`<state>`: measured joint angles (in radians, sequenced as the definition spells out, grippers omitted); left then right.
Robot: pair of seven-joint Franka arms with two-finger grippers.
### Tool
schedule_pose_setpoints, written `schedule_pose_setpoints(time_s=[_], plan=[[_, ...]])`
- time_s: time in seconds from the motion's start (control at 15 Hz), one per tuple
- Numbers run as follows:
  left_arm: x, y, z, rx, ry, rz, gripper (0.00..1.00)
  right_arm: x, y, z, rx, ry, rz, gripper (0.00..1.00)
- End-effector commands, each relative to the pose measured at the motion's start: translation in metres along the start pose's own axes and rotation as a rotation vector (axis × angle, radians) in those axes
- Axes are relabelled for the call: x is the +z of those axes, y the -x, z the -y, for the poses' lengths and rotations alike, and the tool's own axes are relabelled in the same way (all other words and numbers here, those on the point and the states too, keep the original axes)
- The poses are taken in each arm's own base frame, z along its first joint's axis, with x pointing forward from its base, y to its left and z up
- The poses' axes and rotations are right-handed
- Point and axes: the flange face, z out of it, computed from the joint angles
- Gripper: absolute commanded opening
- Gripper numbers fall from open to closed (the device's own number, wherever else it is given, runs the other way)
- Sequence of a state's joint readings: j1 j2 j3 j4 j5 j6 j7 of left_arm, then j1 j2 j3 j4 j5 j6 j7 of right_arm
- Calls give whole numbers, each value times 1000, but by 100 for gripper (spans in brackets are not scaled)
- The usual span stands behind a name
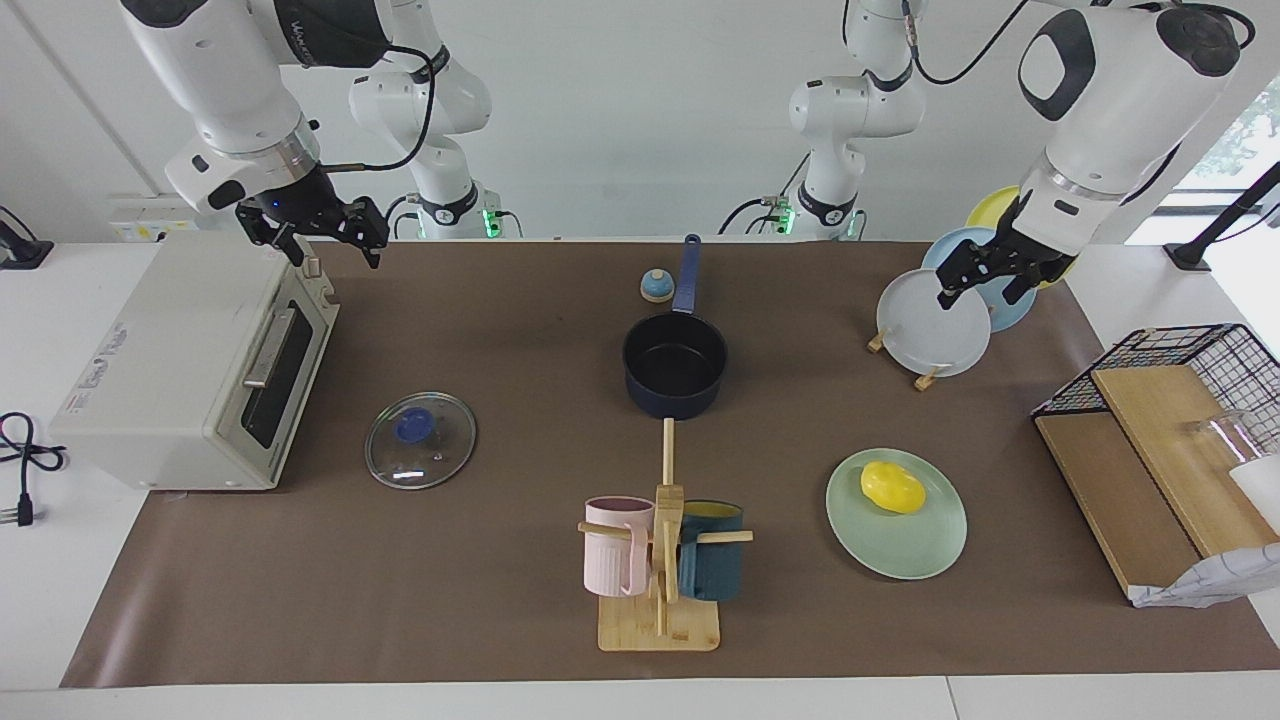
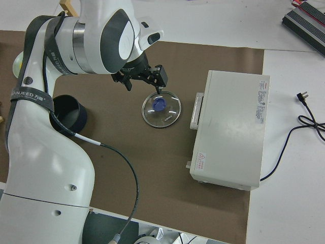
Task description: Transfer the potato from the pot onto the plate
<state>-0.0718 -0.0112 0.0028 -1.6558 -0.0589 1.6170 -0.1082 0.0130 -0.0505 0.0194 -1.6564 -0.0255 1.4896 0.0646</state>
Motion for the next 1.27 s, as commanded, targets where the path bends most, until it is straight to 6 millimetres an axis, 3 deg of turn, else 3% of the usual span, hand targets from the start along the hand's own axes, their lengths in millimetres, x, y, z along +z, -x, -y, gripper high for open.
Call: schedule_pose_setpoints(time_s=[0.0,0.27,0.47,1.2], plan=[[-22,23,19,-4,-16,-1,100,0,6,-3,-2,-5,8,100],[-34,18,15,11,-18,-17,100,1,5,-3,-2,-5,10,100],[-28,24,18,44,-82,42,100,1,5,-3,-2,-5,10,100],[-30,24,16,38,-28,31,100,-2,1,0,-3,-8,-27,100]])
